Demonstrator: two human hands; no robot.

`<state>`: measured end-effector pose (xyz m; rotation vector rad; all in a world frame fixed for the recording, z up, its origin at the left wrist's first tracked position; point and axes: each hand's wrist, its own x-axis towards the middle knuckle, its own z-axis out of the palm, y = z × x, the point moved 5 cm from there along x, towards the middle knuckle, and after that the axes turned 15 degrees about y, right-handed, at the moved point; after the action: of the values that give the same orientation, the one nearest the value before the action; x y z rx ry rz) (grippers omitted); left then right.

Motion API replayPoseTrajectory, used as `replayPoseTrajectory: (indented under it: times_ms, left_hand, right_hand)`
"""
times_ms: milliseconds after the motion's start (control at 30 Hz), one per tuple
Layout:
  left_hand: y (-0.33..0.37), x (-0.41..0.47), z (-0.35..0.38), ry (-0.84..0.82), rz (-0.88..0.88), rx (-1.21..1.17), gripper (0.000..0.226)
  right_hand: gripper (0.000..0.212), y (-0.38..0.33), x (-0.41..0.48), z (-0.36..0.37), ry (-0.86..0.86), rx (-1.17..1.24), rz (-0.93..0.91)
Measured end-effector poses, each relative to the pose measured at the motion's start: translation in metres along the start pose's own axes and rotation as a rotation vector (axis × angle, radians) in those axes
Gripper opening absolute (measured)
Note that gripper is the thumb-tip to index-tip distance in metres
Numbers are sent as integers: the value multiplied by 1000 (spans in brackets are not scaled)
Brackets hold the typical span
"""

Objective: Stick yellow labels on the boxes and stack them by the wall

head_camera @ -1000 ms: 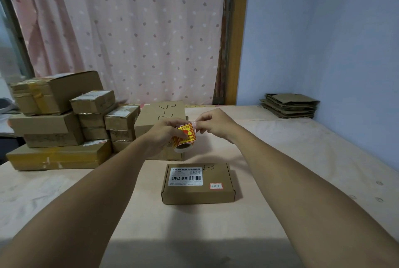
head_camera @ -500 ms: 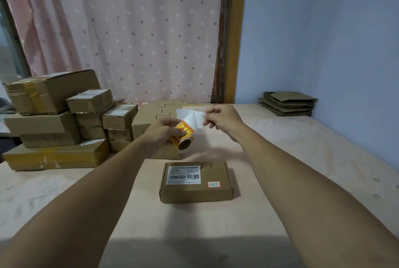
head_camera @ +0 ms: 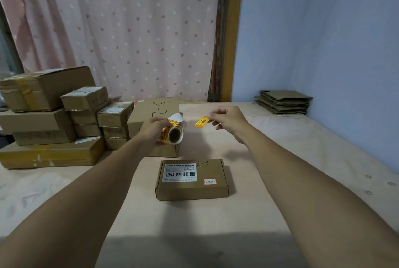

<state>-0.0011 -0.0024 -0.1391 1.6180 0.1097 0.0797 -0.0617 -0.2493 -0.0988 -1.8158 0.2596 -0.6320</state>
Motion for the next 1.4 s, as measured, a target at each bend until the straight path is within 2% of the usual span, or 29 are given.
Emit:
replayPoseTrajectory:
  times_ms: [167, 333, 467, 533, 633, 733, 900, 1167, 1267, 1400]
  left_hand:
    - [4, -4, 7, -16, 19, 4, 34]
    - [6, -10, 14, -39, 65, 52, 17]
    - [2, -12, 19, -75, 153, 207, 24]
    - [-1, -15, 23, -124, 142, 243, 31]
    - [-2, -19, 30, -281, 90, 236, 49]
    - [-1, -25, 36, -399, 157, 325, 40]
    - [-2, -18, 34, -211, 308, 492, 31]
    - [-12, -8, 34, -133, 504, 721, 46]
    - [-13, -8, 36, -142, 571, 784, 48]
    - [-16, -8, 38, -153, 631, 854, 48]
  right_hand:
    - [19, 5, -7, 5, -176, -160, -13]
    - [15, 10, -15, 11, -358, -301, -25]
    - [7, 16, -23, 12, -408, -414, -29]
    - [3, 20, -27, 13, -432, -451, -31]
    - [3, 29, -32, 14, -458, -524, -19]
    - [5, 39, -34, 14, -459, -569, 10]
    - [5, 57, -35, 17, -435, -609, 41]
    - [9, 79, -36, 23, -407, -702, 28]
    - [9, 79, -33, 27, -395, -804, -28]
    - [19, 78, -33, 27, -407, -933, -21]
